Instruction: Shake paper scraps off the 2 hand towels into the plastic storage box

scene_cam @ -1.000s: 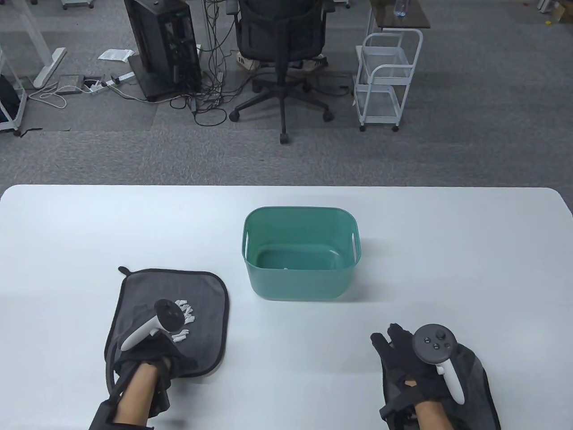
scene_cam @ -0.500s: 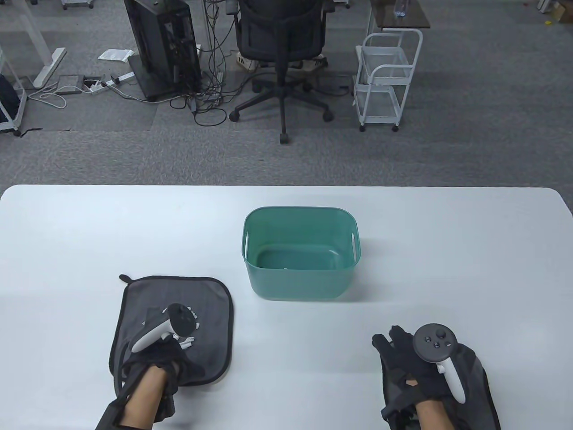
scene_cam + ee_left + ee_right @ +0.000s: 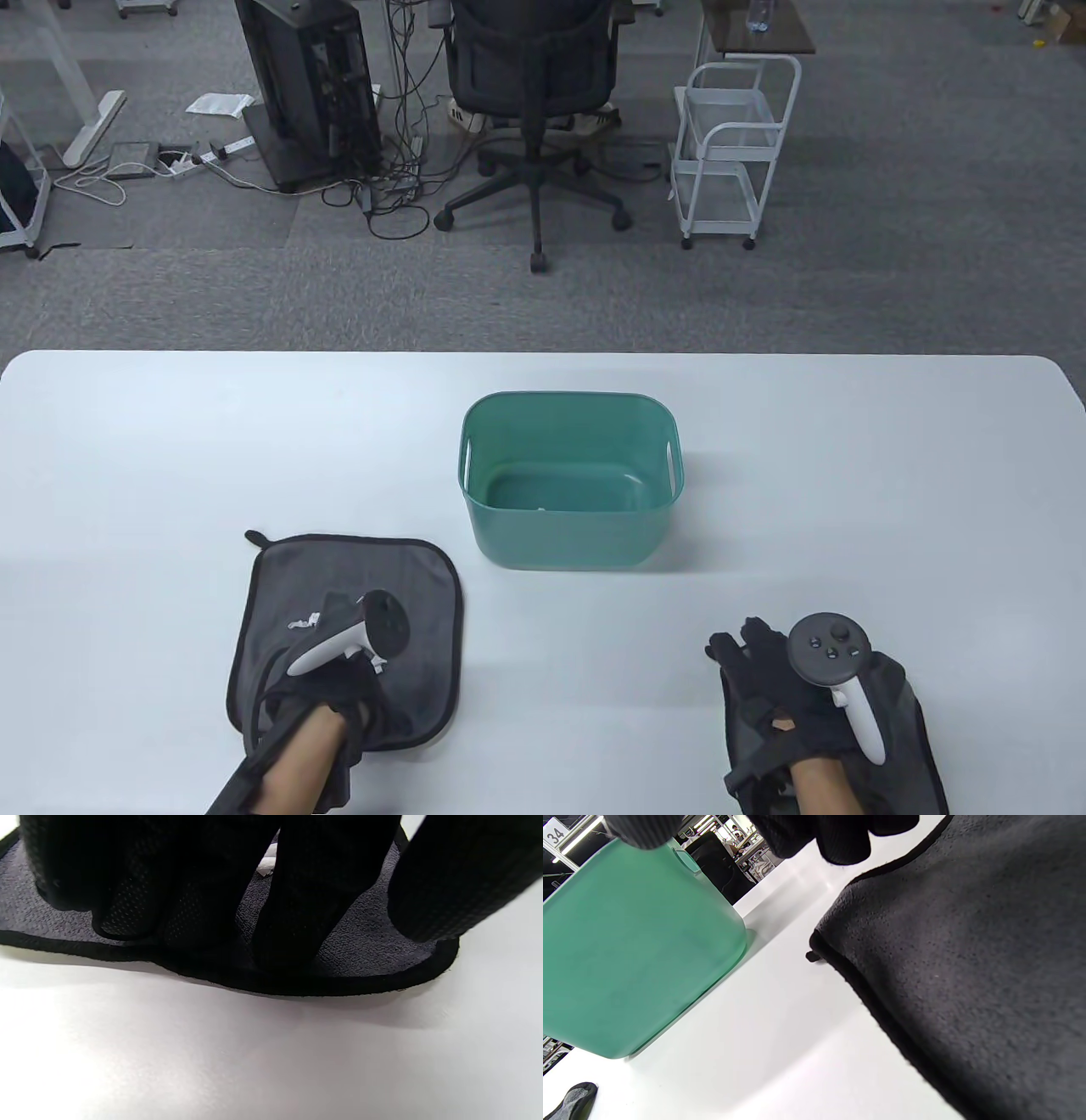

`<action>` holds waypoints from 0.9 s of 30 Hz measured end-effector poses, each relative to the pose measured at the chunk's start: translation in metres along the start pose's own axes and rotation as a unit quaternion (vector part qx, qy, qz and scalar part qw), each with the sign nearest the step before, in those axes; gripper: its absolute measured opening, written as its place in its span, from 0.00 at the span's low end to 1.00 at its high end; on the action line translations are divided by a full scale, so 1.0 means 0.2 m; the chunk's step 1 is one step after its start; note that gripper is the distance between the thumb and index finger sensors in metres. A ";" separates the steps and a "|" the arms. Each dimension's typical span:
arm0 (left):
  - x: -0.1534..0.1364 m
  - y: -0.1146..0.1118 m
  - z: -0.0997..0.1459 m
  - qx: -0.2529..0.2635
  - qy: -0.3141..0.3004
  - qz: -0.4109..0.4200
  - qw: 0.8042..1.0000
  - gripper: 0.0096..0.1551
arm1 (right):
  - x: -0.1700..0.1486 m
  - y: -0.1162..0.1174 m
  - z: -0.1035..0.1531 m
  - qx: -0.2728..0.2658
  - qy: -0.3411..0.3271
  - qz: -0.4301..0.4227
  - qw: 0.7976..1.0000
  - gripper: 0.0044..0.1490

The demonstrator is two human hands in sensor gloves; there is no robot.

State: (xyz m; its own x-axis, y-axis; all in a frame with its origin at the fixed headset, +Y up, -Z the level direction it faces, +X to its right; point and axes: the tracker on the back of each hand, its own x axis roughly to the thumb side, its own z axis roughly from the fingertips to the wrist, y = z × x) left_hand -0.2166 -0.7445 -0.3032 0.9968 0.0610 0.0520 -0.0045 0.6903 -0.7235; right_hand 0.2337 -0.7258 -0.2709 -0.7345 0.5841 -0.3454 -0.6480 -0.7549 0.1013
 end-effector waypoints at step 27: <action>0.27 -0.08 0.06 -0.006 -0.066 -0.089 0.994 0.39 | -0.01 0.00 -0.01 0.006 0.021 0.012 1.000 0.49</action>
State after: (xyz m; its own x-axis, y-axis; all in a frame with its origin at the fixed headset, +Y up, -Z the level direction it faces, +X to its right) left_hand -0.1627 -0.7440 -0.2802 0.9625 0.0339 0.2691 0.1723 0.6897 -0.7033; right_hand 0.2354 -0.7283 -0.2714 -0.7411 0.5529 -0.3809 -0.6328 -0.7647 0.1213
